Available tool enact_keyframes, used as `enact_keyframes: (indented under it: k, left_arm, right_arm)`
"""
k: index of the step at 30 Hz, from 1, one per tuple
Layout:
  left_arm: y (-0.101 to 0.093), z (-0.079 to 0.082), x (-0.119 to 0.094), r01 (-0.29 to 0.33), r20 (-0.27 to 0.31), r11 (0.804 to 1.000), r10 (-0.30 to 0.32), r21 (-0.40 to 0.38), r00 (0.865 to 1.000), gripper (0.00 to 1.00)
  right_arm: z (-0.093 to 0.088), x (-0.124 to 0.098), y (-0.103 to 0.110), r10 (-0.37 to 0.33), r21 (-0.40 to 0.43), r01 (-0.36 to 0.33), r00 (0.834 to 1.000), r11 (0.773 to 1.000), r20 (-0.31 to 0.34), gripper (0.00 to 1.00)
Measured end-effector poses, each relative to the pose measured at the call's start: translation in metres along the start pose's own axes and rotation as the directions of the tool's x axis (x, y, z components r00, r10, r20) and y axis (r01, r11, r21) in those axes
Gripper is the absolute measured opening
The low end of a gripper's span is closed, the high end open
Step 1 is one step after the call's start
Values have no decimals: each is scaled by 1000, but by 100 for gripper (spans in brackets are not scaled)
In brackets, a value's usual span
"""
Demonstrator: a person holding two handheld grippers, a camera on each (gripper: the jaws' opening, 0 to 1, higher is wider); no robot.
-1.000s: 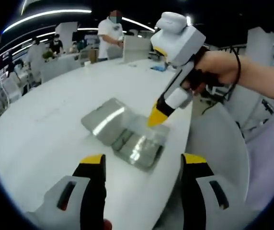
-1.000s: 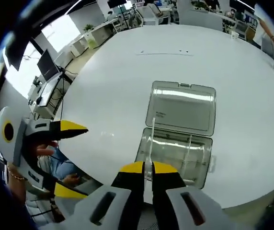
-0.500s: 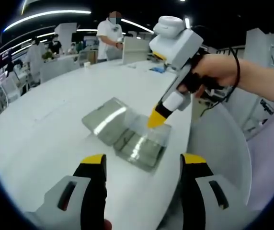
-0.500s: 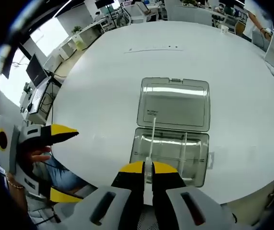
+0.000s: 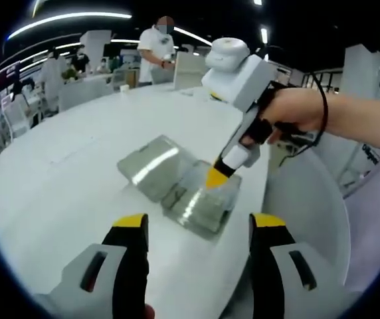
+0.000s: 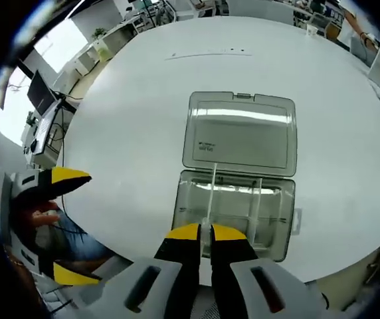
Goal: Insert the divider into the dual guide fixture by aligning both edges with the guide slots and pushing it downward to the bottom, including one-sided entry, uneven engagement, binding, and posture correction.
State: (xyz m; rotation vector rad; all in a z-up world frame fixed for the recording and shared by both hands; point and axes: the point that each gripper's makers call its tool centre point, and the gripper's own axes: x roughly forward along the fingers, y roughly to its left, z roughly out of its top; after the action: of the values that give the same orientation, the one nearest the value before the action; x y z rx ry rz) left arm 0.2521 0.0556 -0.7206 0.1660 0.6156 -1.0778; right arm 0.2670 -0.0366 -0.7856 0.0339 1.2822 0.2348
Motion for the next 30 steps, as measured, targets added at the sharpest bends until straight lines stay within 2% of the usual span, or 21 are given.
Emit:
enact_keyframes:
  k: [13, 30]
  left_arm:
    - [7, -4, 1, -5, 0, 1000, 5, -26, 1000, 58]
    - [9, -5, 2, -1, 5, 999, 2, -47, 1000, 57]
  right_arm:
    - [-6, 15, -9, -11, 8, 11, 999, 1000, -31, 0]
    - [-8, 25, -11, -14, 19, 15, 999, 1000, -33, 0]
